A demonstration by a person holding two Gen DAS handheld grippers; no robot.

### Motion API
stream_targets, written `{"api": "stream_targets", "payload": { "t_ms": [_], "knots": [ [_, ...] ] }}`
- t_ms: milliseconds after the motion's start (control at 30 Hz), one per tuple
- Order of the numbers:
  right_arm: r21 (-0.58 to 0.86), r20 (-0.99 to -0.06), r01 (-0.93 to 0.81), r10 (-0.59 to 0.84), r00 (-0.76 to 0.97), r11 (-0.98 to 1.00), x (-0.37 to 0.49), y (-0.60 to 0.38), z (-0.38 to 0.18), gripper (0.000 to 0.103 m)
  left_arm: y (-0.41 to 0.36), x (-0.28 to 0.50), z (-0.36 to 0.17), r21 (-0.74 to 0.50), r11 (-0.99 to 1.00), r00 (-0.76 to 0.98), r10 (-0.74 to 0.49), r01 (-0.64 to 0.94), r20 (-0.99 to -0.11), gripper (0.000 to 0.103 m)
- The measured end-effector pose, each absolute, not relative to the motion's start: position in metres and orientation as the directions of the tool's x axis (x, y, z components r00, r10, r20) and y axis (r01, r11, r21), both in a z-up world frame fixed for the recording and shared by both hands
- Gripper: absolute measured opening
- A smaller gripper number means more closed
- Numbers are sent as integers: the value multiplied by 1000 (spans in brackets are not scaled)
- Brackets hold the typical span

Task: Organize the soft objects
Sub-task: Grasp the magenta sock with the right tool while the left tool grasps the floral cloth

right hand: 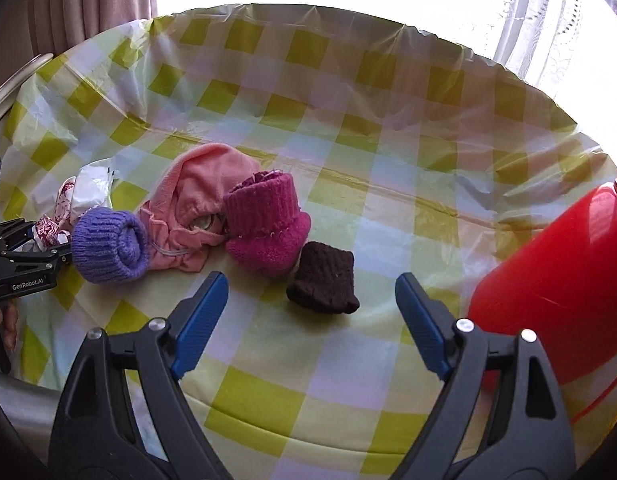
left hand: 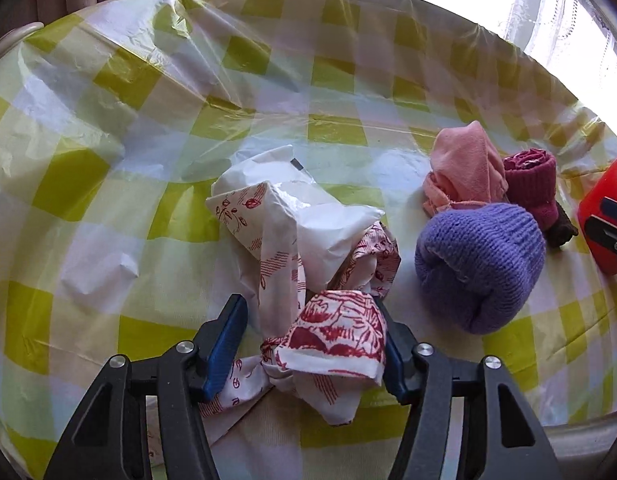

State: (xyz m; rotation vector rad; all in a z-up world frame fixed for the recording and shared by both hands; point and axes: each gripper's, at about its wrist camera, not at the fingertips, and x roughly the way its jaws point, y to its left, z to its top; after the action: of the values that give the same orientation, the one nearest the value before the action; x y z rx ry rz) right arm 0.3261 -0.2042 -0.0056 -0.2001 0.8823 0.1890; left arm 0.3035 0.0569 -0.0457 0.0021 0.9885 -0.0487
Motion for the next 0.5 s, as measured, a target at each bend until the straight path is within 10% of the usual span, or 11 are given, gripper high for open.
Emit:
{"api": "stream_targets", "payload": {
  "t_ms": [333, 433, 500],
  "knots": [
    [-170, -797, -340, 74, 599, 925, 379, -160, -35, 86, 64, 291, -33, 5, 999, 593, -15, 33, -805, 28],
    [-166, -800, -350, 81, 594, 922, 381, -154, -38, 45, 61, 283, -25, 17, 999, 612, -9, 36, -791, 27],
    [-161, -797, -339, 80, 598, 927, 379, -153, -38, 43, 61, 279, -20, 17, 999, 624, -5, 30, -781, 27]
  ]
}}
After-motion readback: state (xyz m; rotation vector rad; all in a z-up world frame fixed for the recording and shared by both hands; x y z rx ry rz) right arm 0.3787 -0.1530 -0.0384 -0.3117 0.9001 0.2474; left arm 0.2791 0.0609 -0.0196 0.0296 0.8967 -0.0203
